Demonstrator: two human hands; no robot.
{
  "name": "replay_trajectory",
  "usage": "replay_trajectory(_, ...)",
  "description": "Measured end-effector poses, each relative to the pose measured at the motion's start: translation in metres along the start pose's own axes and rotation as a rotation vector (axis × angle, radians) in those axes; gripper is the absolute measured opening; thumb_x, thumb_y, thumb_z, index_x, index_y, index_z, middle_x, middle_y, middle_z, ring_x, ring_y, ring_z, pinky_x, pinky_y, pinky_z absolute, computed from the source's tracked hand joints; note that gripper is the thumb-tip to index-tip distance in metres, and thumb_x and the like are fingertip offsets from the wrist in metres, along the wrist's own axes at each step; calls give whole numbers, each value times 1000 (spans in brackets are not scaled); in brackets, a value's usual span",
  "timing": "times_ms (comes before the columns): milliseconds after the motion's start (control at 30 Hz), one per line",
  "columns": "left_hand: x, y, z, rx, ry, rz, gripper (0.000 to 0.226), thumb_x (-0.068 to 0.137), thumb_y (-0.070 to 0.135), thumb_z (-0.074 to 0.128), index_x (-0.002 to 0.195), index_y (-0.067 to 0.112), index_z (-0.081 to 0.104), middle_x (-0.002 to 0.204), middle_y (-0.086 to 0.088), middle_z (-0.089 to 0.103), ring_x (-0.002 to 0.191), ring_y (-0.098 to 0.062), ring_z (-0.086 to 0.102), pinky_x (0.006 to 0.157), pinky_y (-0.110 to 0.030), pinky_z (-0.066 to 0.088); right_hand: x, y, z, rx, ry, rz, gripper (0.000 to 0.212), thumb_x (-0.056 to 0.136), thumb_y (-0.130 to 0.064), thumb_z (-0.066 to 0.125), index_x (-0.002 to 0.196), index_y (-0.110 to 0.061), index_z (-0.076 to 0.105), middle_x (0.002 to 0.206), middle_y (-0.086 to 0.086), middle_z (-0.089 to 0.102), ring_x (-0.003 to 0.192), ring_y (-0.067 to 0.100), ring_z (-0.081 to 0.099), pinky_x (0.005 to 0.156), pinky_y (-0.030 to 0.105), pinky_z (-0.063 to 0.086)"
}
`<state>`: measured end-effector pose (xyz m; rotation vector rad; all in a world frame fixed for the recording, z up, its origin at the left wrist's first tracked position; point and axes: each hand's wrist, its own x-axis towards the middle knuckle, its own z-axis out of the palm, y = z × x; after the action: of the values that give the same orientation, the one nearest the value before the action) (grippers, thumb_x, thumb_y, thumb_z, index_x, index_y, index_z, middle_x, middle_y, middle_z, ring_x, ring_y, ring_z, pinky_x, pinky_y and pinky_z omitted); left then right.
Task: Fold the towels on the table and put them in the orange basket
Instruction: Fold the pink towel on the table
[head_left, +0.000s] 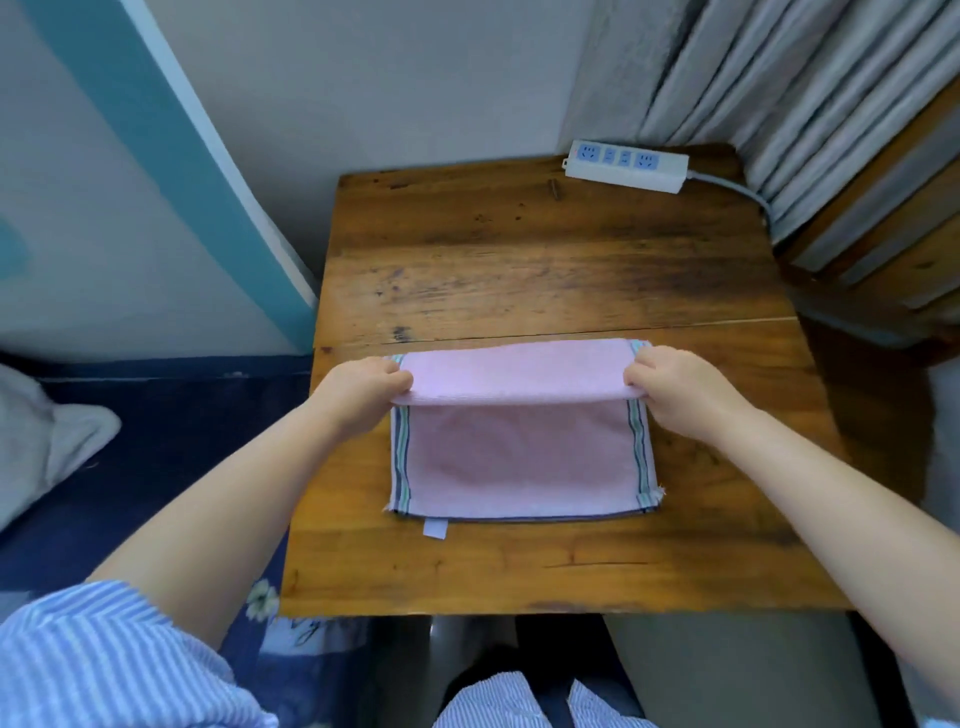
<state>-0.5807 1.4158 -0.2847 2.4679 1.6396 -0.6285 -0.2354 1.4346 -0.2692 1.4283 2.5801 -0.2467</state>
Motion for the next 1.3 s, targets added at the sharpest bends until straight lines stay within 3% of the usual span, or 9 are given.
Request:
replay_trajectory(333,-50,48,61,-10,-76,75,25,84,0,51,104,13,55,105,-4,57,93,-20,51,63,-26,37,-69,-43,45,-55,125,57,20,55,11,76,66,1,62,68,19,63,55,30,56,46,25,36)
replay_trajectory(533,-69,56,61,15,194,256,47,20,-8,86,53,12,60,50,0,55,40,-15,50,35,-17,24,-87,-44,58,12,256,32,26,45,15,80,57,2,61,56,18,60,43,28,53,44,21,31)
replay_trajectory(667,-71,67,79,1,114,176,30,62,-1,75,87,11,64,84,-5,65,74,-19,59,60,-26,44,-93,-44,73,1,237,19,27,43,16,78,55,0,59,52,16,57,42,27,52,41,24,38)
replay_trajectory(833,-68,78,96,-19,-65,55,36,86,5,48,119,18,45,122,0,49,112,-18,45,86,-24,35,-90,-44,98,-38,175,-11,36,29,19,73,48,-5,54,46,10,50,38,27,48,41,23,30)
replay_trajectory(967,-71,81,89,-57,101,69,33,57,8,78,86,14,64,88,-1,64,80,-17,62,66,-22,46,-91,-45,107,-24,178,-22,37,30,15,77,50,-8,57,48,6,53,40,23,51,38,26,40)
replay_trajectory(1067,-77,77,88,-60,59,75,23,61,11,74,81,14,63,85,0,64,78,-17,60,67,-23,46,-89,-45,102,-29,161,-10,32,35,4,81,46,-10,55,46,4,53,41,21,52,40,29,41)
replay_trajectory(1167,-71,79,78,-189,220,47,22,45,7,80,54,11,60,52,-2,58,46,-20,56,42,-23,45,-72,-51,94,46,242,36,25,42,5,81,49,-4,58,50,9,55,45,28,55,42,32,44)
replay_trajectory(1233,-51,86,66,-350,394,-1,5,58,-4,63,60,0,64,57,-12,62,47,-27,60,39,-26,46,-45,-63,85,118,325,51,23,44,14,76,61,4,65,61,18,63,54,34,62,49,37,50)
replay_trajectory(1300,-22,101,55,-492,477,-98,19,59,-15,62,76,-9,67,72,-22,67,63,-34,67,50,-34,56,-12,-79,80,179,383,52,34,47,20,70,79,9,68,80,26,67,73,43,66,64,48,54)
